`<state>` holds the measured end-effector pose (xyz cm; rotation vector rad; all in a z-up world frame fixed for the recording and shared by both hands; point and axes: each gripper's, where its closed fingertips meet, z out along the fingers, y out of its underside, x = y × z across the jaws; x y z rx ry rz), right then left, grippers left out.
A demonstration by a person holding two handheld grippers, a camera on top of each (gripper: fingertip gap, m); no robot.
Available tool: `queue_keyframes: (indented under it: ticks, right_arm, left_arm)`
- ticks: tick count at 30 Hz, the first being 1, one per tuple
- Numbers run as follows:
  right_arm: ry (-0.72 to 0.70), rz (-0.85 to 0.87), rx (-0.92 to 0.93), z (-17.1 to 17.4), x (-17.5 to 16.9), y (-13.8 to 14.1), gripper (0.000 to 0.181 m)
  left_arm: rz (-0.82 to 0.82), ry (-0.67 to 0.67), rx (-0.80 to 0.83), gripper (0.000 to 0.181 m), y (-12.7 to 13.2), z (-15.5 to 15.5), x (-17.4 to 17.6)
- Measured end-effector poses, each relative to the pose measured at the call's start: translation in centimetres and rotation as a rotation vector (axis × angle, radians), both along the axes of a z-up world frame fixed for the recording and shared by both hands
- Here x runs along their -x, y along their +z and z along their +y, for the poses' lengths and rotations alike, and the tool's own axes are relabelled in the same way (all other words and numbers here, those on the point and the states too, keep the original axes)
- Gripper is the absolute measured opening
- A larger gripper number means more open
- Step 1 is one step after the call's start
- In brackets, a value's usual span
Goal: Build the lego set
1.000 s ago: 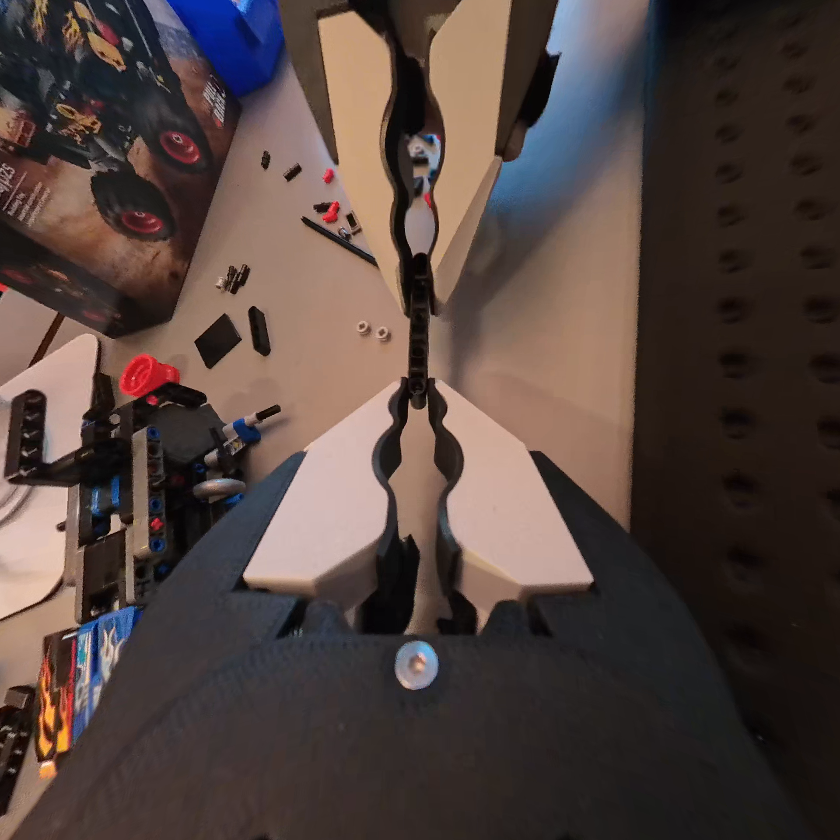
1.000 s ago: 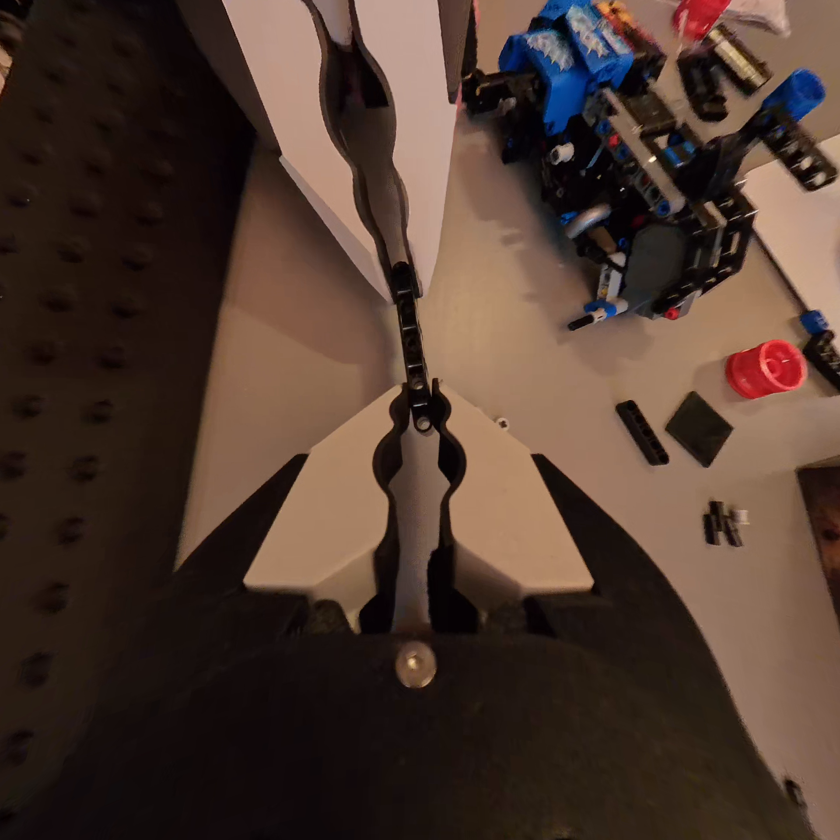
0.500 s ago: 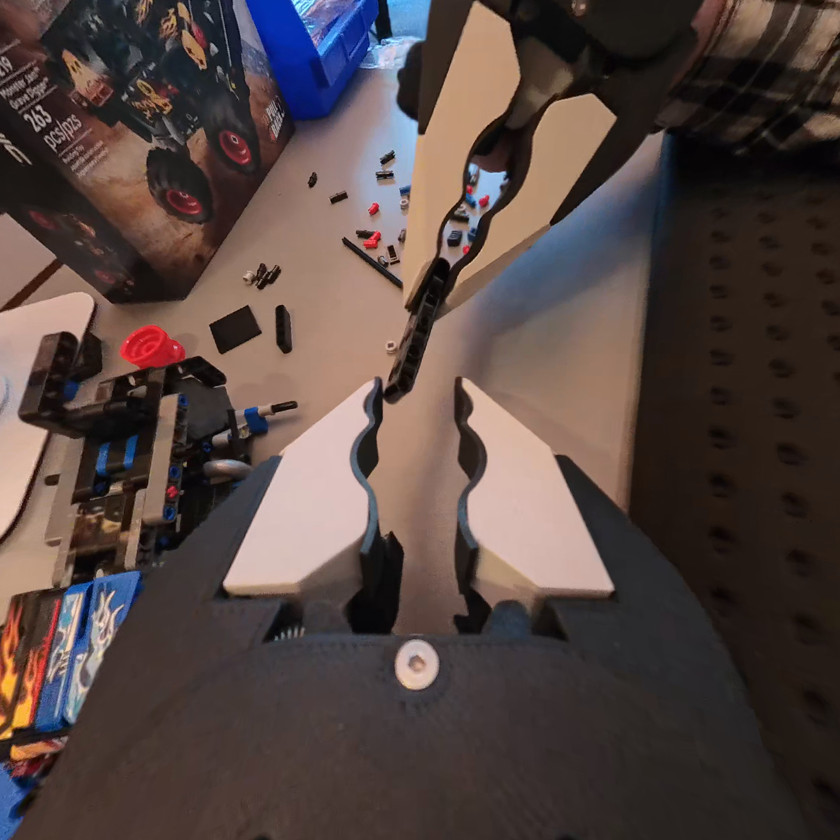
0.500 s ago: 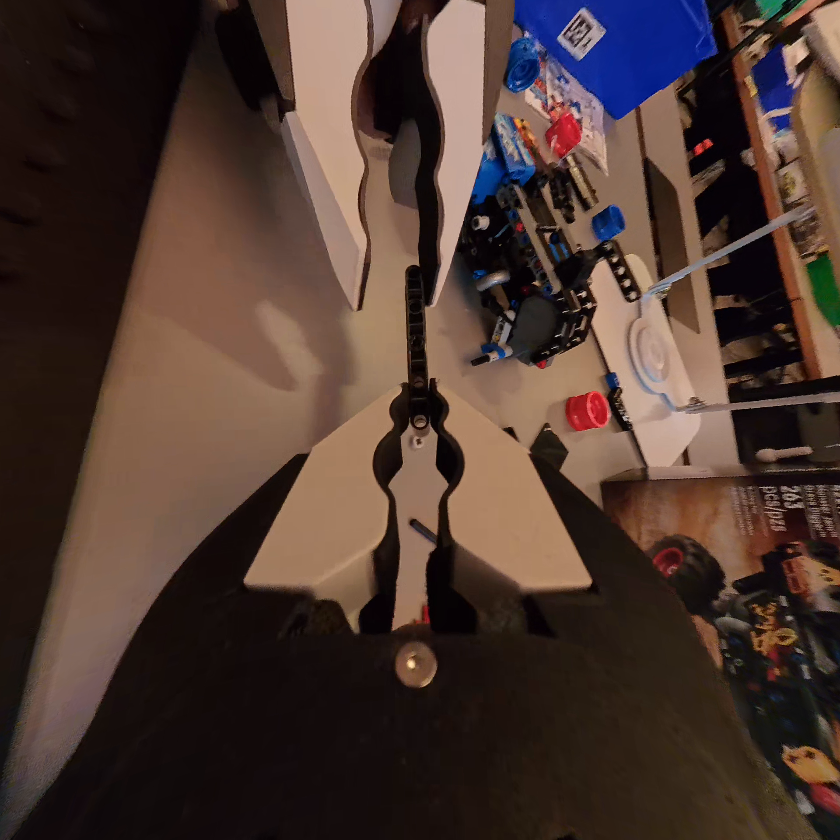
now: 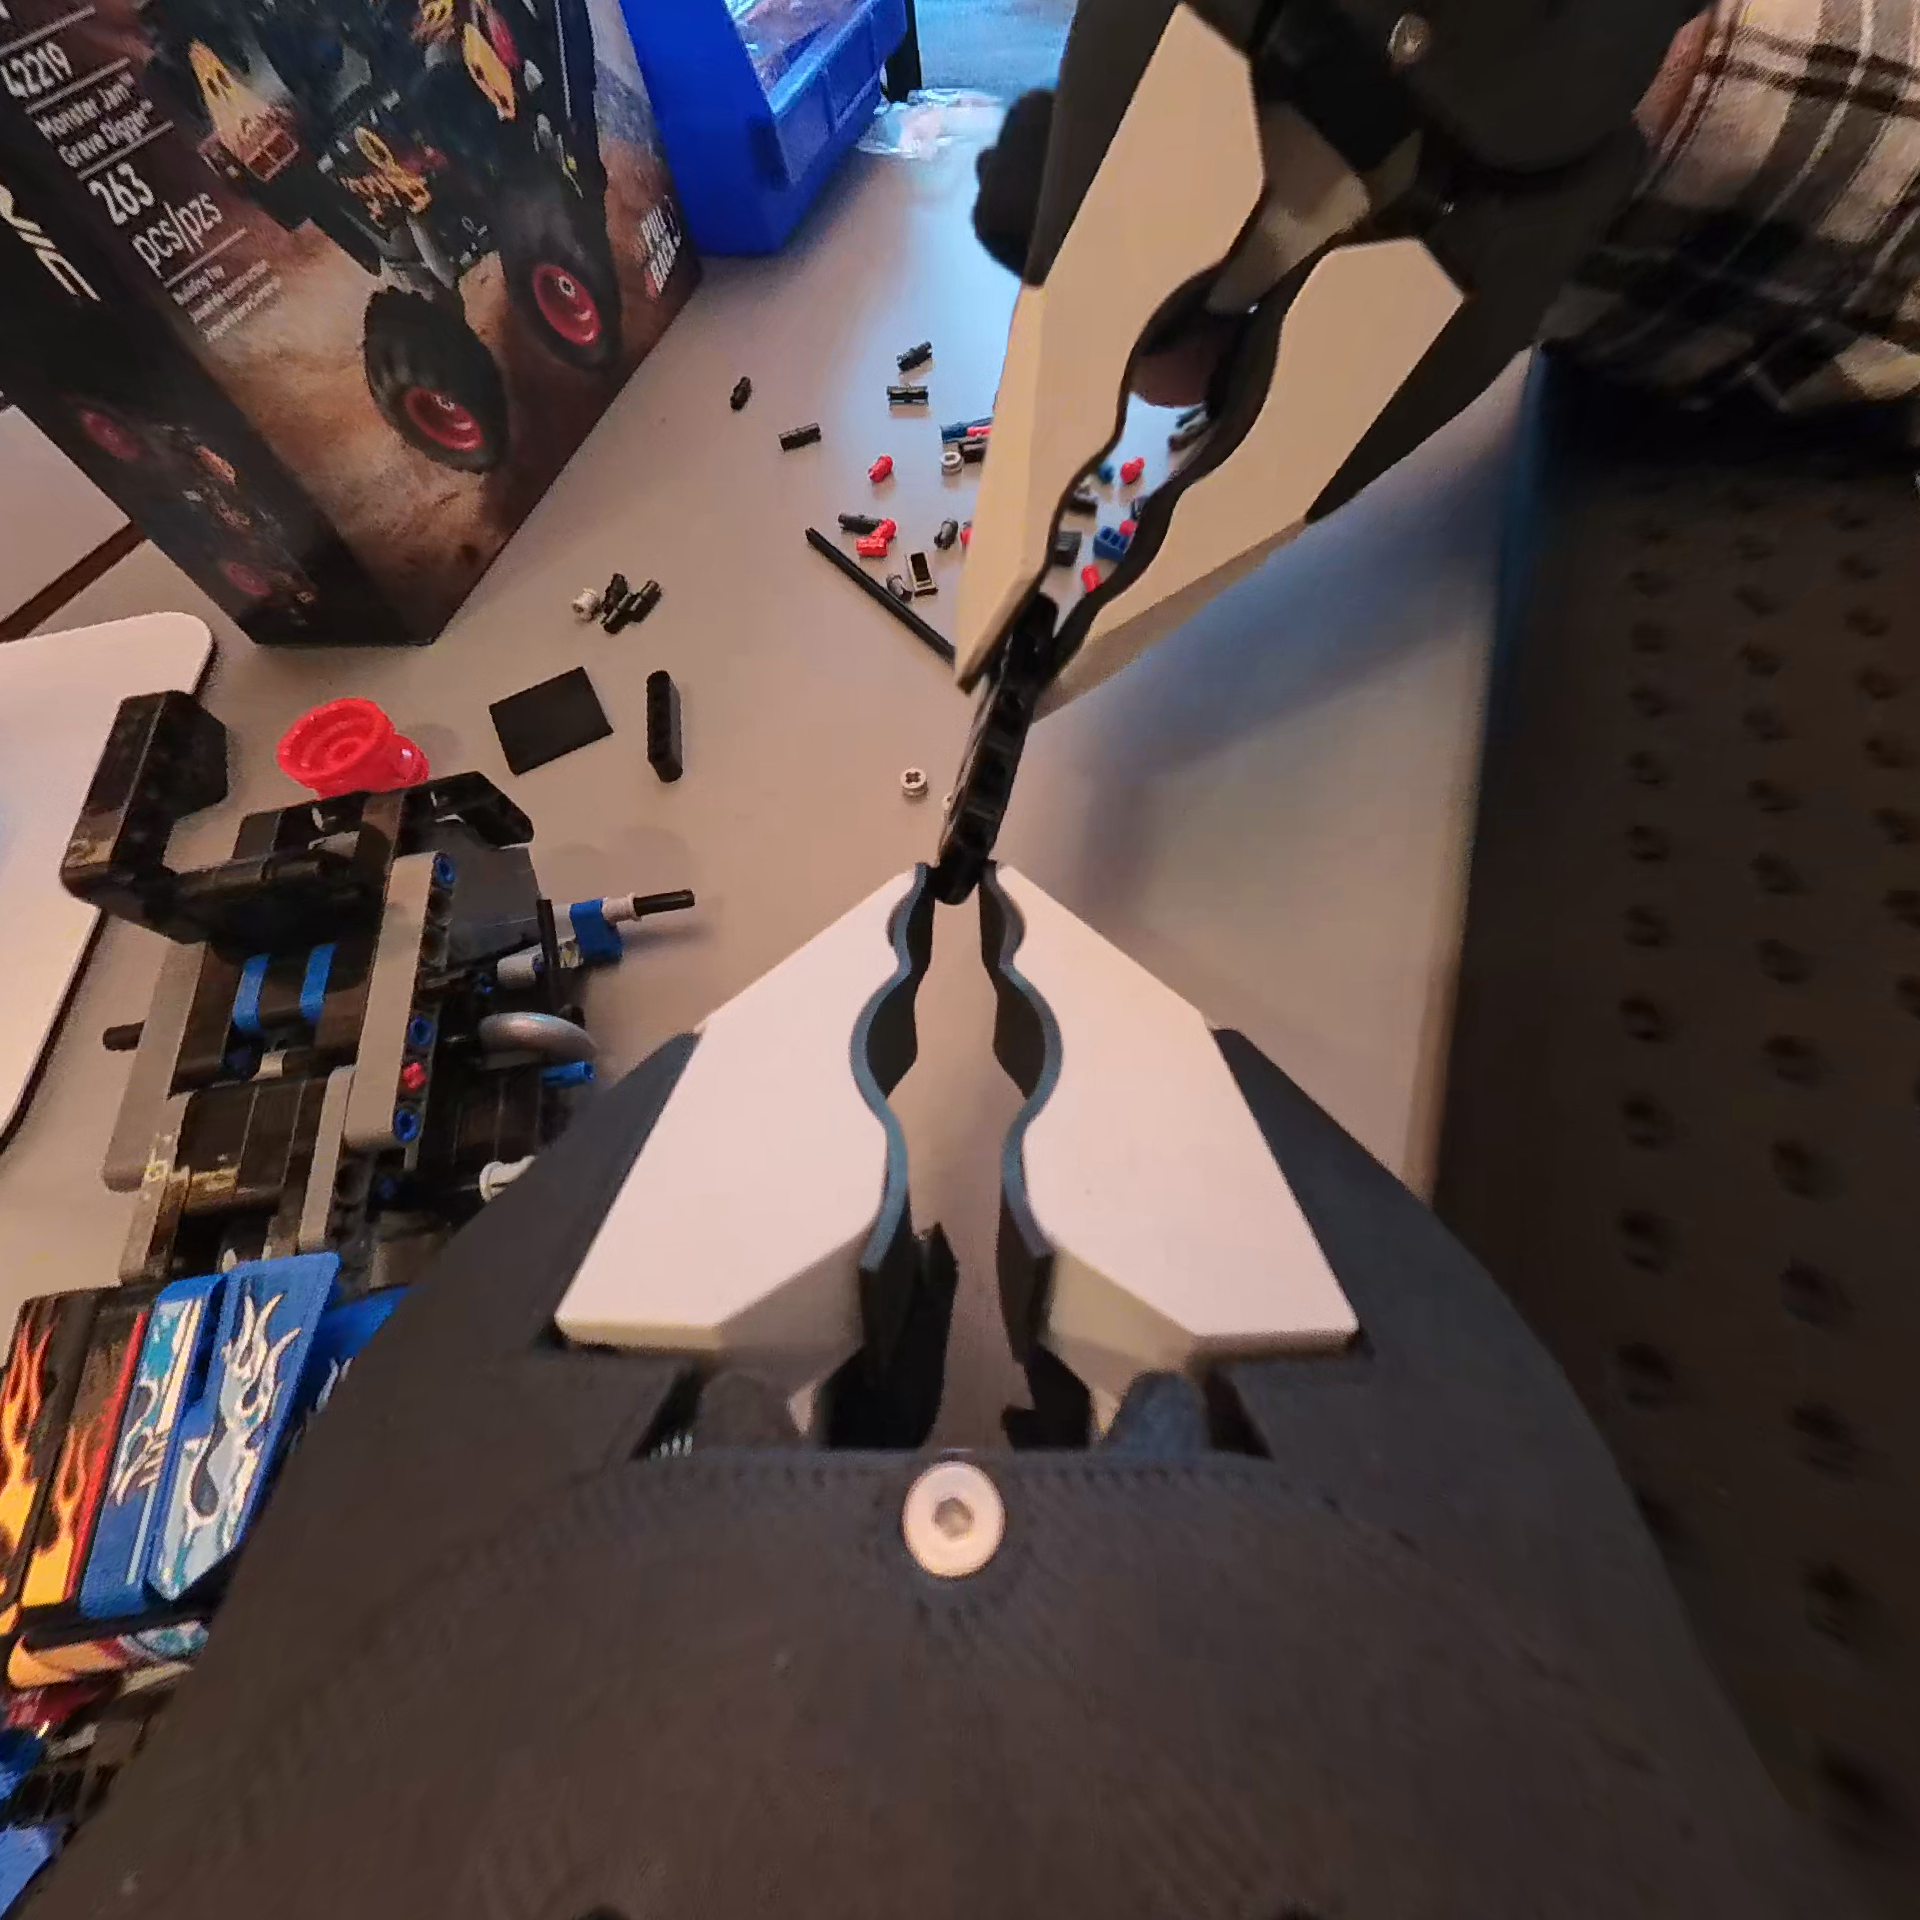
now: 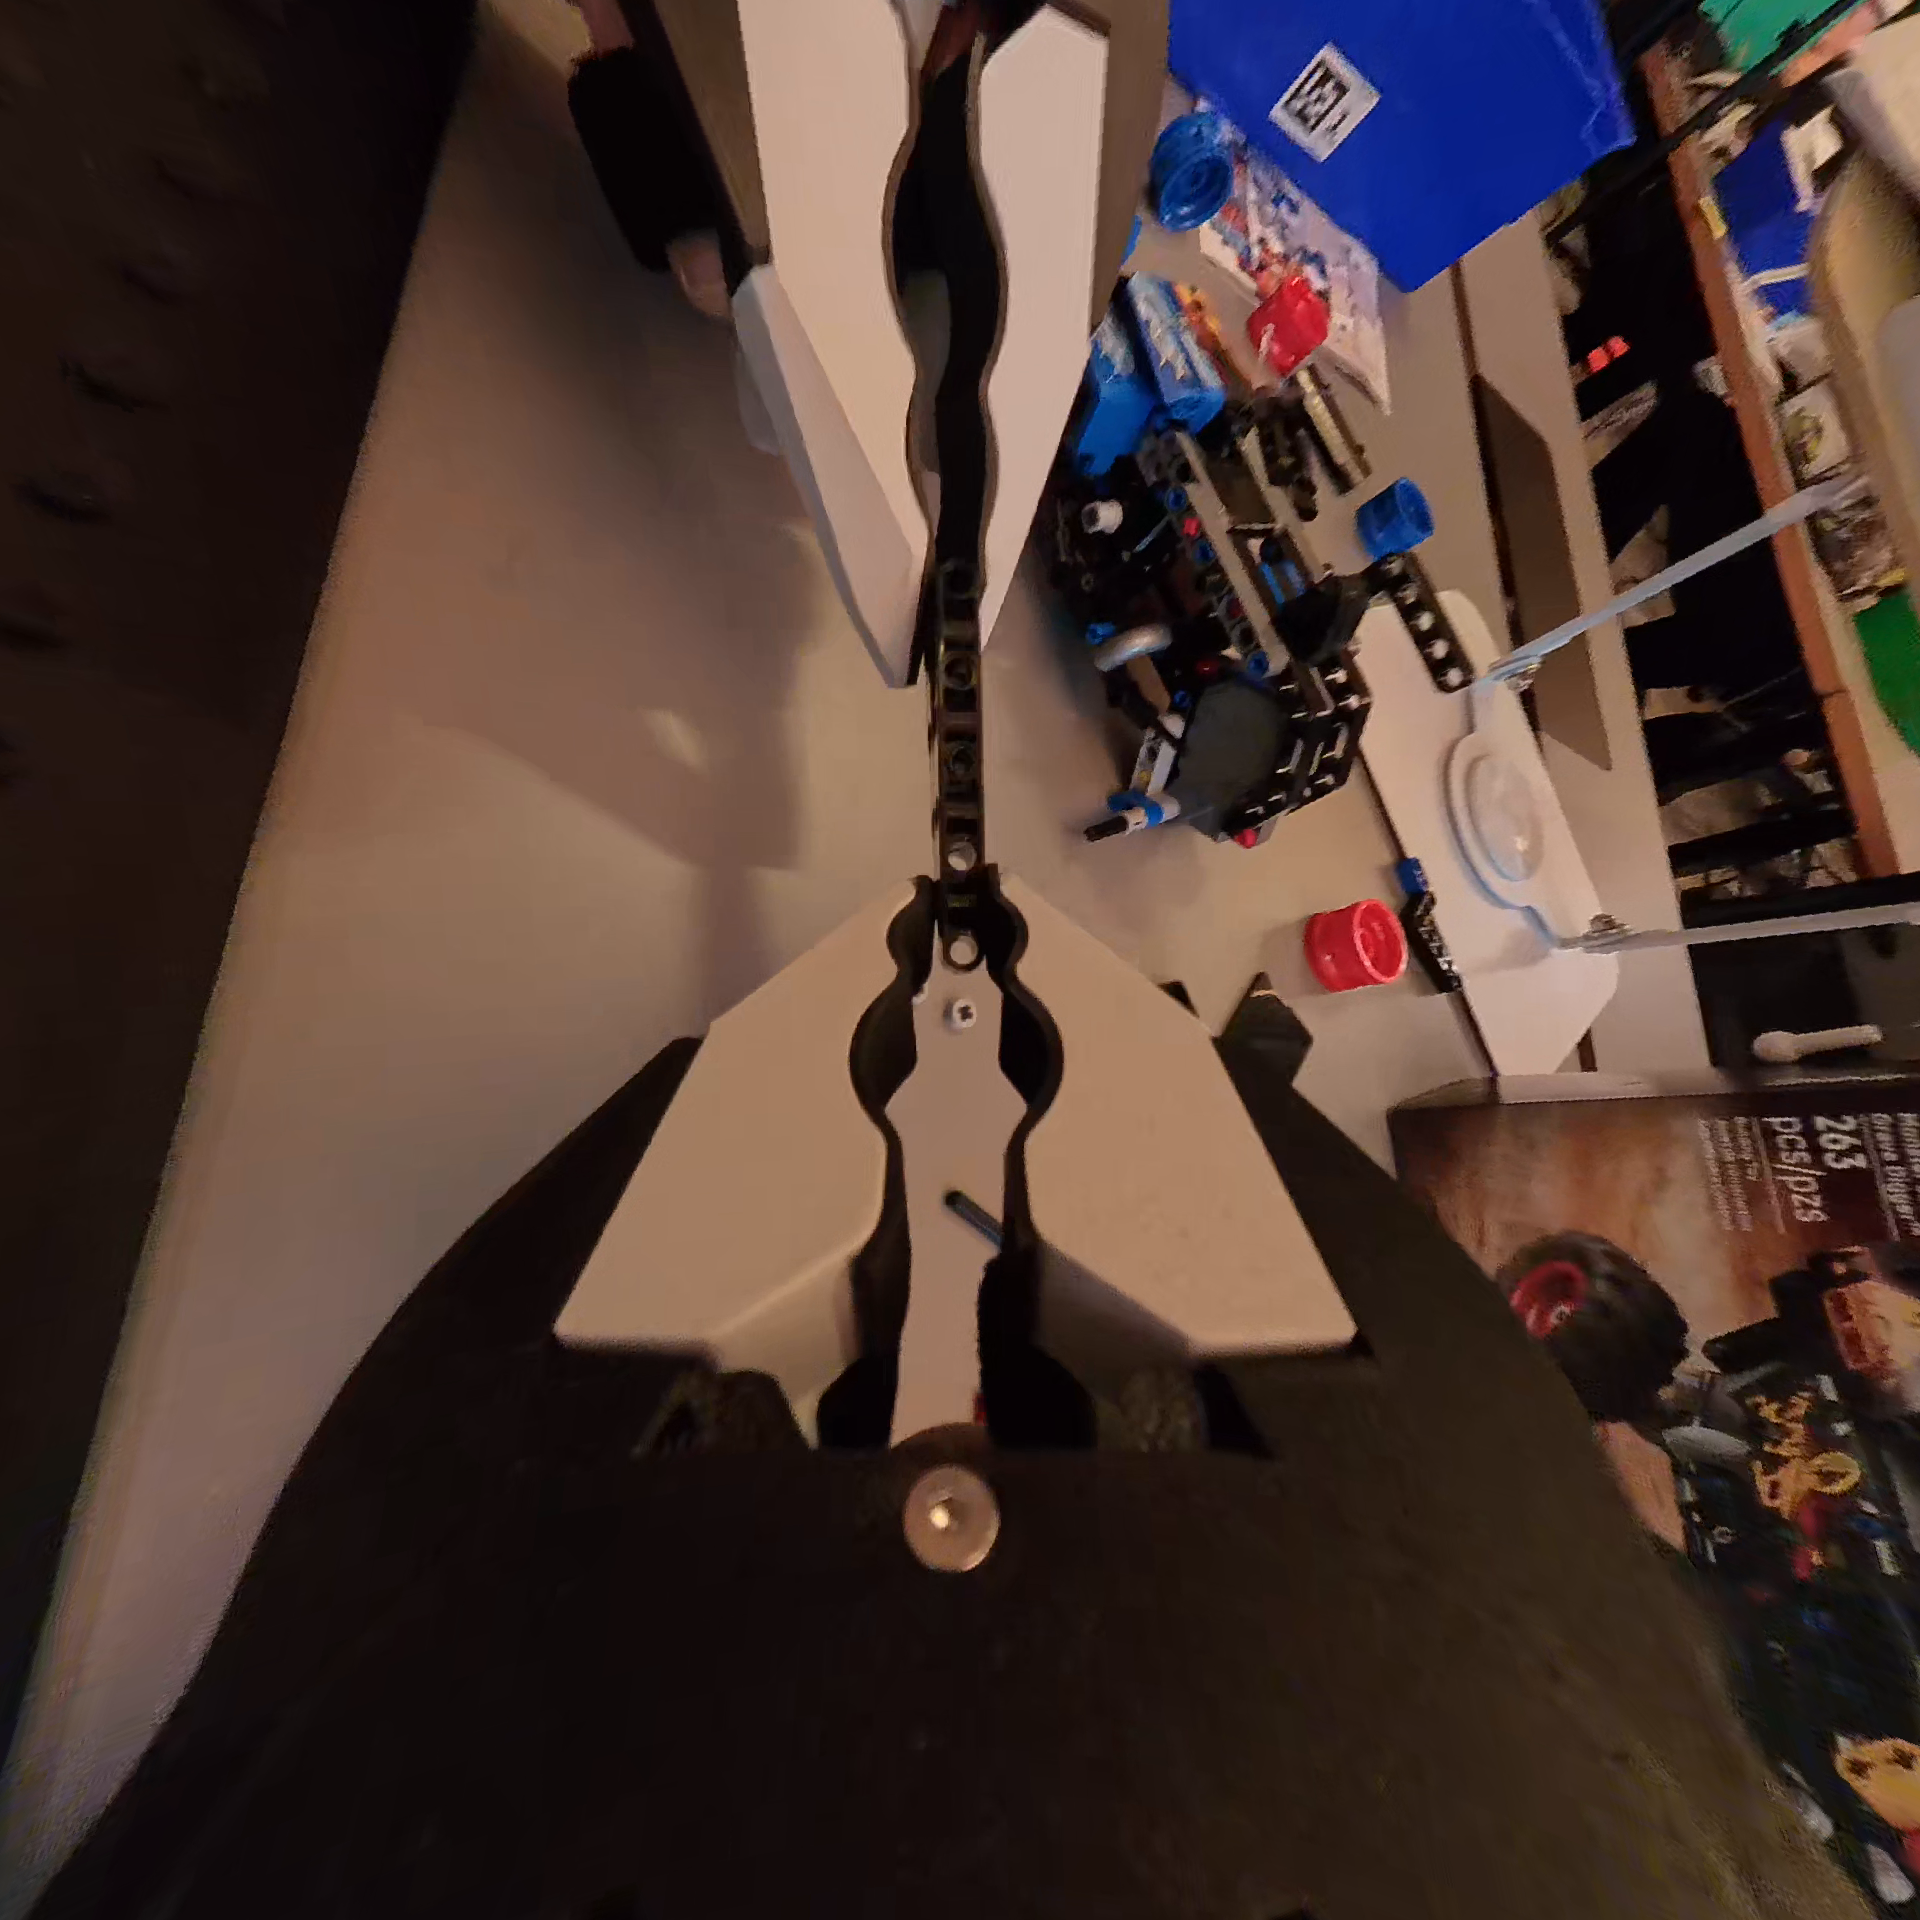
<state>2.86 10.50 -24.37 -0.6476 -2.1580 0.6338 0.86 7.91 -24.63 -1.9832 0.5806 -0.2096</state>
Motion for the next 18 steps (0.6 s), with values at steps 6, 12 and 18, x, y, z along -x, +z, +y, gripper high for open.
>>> queue_keyframes:
  ticks: [6, 12, 18]
  right_arm:
    - [0.010, -0.038, -0.005, -0.2, -0.2, -0.7, 0.006]
    - [0.025, -0.090, 0.076, -0.5, -0.6, -1.1, 0.006]
    - [0.021, -0.156, 0.124, -0.6, -0.8, -2.1, 0.008]
  left_arm:
    - [0.007, -0.012, 0.023, 0.008, -0.5, -0.2, -0.2]
    - [0.089, -0.030, 0.001, 0.008, -0.7, -0.3, -0.4]
    - [0.125, -0.070, 0.101, 0.006, -2.6, -0.9, -0.8]
